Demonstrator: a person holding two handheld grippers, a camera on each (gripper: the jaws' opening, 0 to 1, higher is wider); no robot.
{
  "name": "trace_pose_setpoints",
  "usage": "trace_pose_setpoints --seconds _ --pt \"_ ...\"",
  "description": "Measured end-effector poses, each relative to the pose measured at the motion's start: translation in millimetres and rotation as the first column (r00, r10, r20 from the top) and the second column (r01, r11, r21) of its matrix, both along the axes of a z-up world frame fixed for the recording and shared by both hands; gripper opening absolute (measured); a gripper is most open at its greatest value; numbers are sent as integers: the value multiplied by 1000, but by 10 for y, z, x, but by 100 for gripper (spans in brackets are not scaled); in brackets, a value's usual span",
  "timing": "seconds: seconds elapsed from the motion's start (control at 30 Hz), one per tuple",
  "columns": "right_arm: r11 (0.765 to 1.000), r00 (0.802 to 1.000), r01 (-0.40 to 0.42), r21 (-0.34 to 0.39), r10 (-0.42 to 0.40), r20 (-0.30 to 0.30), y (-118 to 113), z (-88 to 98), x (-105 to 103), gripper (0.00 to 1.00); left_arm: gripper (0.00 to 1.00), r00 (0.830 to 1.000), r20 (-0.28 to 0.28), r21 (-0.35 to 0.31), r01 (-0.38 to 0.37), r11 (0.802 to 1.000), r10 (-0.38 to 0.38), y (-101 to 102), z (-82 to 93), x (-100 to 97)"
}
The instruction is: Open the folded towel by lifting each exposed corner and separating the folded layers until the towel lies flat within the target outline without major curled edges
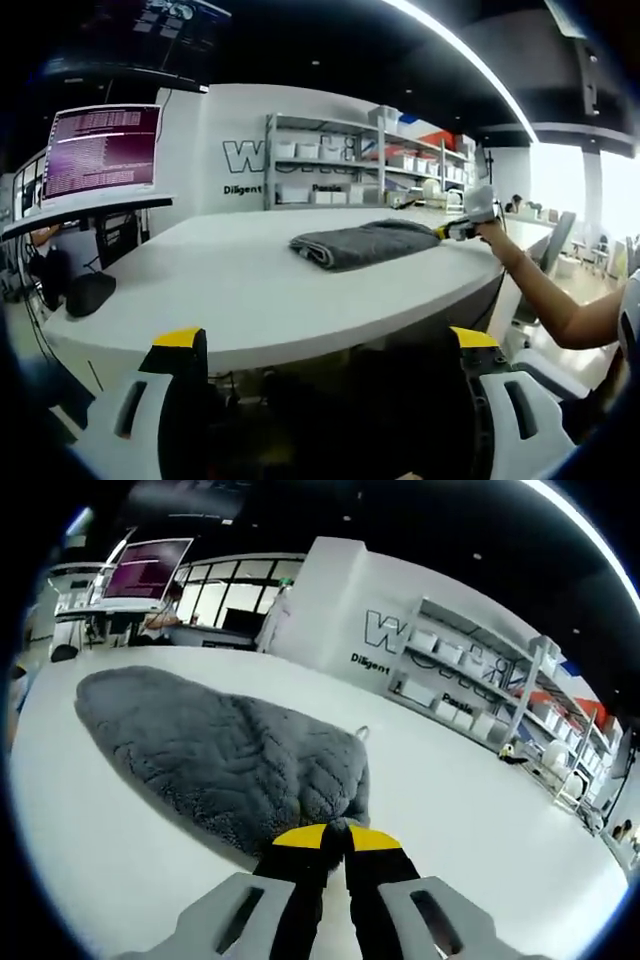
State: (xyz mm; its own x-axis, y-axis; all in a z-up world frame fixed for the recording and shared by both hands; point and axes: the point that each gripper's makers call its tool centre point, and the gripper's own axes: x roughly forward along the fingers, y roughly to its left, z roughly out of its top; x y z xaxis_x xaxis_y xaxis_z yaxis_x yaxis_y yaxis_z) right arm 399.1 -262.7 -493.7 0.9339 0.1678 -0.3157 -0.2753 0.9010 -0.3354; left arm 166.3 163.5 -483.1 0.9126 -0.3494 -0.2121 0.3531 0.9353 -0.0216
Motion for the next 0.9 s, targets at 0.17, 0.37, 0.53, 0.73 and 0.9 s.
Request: trace_pose_setpoints --seconds 0.17,0.37,0.53,0.73,0.9 --pt "998 1000 20 -63 -19 17 -23 37 -46 8 97 1000 10 -3 4 1000 -4 -8 23 -7" --pt "994 995 101 -43 -100 27 -176 137 -151 34 98 1000 19 -15 -12 1000 13 4 52 -5" --pt "995 995 95 -8 -96 -26 -195 95 -316 47 98 1000 8 -13 -6 1000 6 1 22 4" --pt "993 990 111 49 -106 -92 -226 -7 -502 74 98 1000 6 -6 6 1000 -6 -57 17 10" --pt "987 993 61 146 -45 -113 -77 -30 -700 87 98 1000 14 -3 9 1000 -9 -82 25 22"
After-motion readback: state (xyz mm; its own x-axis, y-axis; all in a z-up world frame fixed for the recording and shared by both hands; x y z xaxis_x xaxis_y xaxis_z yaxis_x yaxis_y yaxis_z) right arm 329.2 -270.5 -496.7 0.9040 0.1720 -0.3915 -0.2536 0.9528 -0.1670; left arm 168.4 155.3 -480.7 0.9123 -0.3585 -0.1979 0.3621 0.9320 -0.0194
